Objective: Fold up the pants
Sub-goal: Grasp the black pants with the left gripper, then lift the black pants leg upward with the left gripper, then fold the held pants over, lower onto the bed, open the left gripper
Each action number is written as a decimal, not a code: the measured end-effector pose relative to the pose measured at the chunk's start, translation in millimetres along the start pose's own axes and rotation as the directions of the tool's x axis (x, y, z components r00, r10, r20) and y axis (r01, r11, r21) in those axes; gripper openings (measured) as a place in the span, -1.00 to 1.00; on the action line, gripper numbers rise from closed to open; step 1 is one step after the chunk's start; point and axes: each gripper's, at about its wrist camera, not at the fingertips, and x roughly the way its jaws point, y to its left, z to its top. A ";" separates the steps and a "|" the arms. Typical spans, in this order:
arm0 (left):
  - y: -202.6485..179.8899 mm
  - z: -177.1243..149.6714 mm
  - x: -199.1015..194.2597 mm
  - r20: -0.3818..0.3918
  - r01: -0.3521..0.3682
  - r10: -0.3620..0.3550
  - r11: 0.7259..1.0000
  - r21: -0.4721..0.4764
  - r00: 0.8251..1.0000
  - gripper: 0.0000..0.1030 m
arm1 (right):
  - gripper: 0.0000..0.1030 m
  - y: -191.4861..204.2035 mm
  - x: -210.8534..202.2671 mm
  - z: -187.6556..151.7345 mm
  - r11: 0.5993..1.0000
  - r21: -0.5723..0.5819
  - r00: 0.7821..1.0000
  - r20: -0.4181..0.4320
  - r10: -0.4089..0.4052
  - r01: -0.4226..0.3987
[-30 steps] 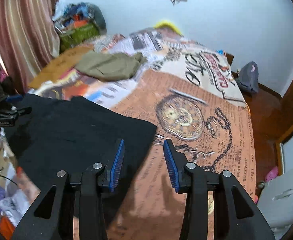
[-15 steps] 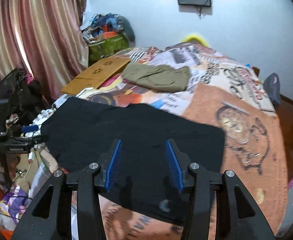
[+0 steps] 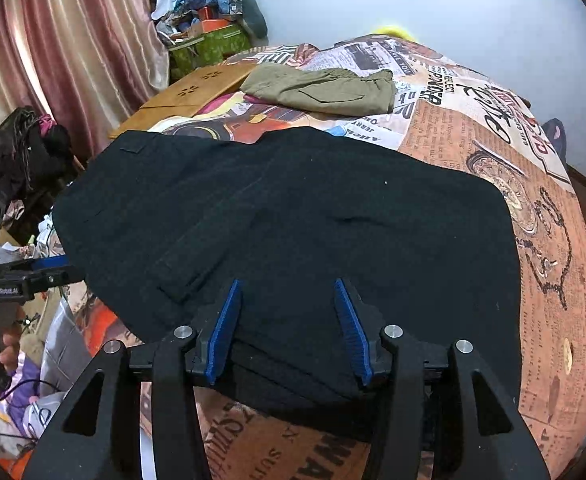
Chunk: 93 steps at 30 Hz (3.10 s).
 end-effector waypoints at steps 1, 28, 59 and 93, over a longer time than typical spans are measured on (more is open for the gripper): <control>-0.6 1.1 2.1 -0.003 0.016 -0.016 1.000 -0.007 1.000 0.90 | -0.09 0.7 0.0 -0.6 1.000 -0.006 1.000 0.001 -0.002 0.002; -11.1 56.7 29.6 0.122 -0.186 0.182 0.982 0.019 0.976 -0.27 | -0.07 -0.9 0.8 1.0 0.999 -0.005 0.999 0.000 0.049 -0.049; -189.5 105.8 -77.8 0.396 -0.071 -0.107 0.910 0.409 0.912 -0.70 | -0.04 -73.5 -56.7 -19.9 0.975 0.207 0.994 0.053 -0.097 0.084; -342.7 6.8 44.8 0.008 0.111 -0.168 0.683 0.722 0.986 -0.73 | 0.02 -116.3 -109.3 -57.3 0.943 0.312 0.982 0.110 -0.153 0.112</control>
